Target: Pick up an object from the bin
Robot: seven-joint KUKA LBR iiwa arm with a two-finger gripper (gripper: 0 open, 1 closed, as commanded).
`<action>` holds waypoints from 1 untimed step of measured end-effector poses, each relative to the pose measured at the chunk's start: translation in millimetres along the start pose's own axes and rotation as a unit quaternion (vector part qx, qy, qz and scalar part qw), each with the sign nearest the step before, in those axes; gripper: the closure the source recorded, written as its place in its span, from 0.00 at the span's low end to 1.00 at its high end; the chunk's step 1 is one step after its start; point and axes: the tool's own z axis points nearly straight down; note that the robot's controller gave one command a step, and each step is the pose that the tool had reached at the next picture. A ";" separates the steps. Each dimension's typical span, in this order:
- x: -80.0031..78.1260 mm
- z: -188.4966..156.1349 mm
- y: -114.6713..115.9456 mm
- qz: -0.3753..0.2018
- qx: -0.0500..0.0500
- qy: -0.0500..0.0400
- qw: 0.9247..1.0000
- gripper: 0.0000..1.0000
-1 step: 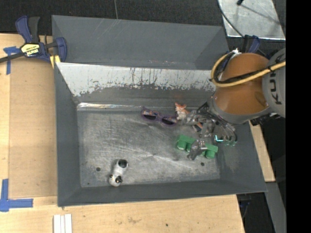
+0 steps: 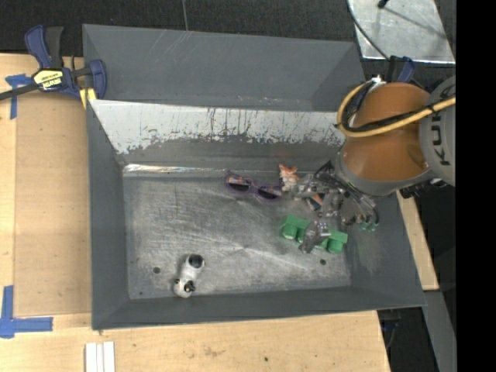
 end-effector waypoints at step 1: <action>-12.0 44.5 -32.6 0.056 -0.001 -0.003 0.998 0.00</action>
Offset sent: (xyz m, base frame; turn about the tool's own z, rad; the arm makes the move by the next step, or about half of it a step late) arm -0.0017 -0.0534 -0.0717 0.2038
